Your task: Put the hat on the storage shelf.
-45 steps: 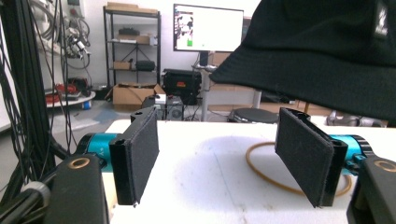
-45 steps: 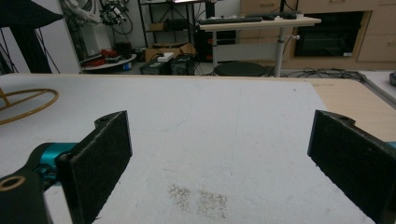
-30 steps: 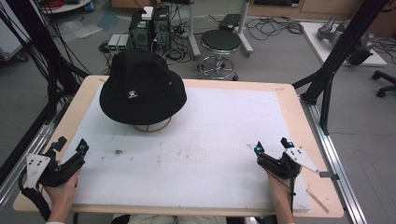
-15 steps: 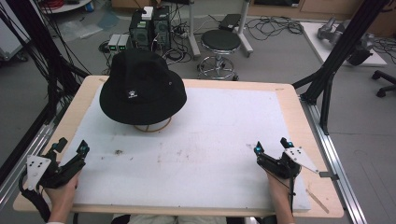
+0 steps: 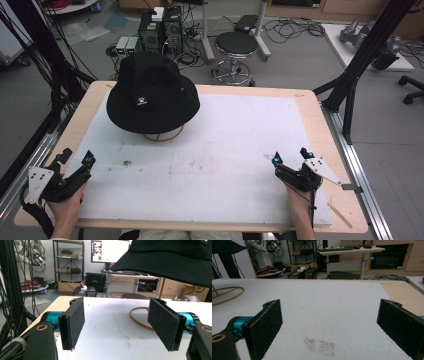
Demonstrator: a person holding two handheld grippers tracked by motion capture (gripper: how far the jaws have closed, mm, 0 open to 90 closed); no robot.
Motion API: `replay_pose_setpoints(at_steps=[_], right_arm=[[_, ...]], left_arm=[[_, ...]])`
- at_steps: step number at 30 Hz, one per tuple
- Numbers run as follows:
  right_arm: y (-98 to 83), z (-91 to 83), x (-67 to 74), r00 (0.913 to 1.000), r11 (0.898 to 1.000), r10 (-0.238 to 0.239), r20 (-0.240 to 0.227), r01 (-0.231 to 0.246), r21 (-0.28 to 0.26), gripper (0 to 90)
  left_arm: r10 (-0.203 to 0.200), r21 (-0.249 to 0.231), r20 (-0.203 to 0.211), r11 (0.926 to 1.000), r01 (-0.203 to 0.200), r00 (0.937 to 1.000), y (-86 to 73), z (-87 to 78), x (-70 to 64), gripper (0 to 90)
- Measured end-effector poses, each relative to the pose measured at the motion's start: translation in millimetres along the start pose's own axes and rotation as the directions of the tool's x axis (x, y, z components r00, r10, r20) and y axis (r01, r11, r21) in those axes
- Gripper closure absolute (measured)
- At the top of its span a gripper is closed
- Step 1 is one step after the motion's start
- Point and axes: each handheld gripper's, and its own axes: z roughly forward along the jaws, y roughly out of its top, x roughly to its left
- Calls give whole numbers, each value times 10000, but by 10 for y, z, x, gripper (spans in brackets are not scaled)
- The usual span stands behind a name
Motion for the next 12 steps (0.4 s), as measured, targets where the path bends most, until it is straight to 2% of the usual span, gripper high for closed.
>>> replay_pose_setpoints(at_steps=[12], right_arm=[[-4, 5, -7, 9999, 9999, 110, 14, -110, 53, 54]], left_arm=[[26, 109, 95, 9999, -27, 10000, -17, 1, -8, 301]])
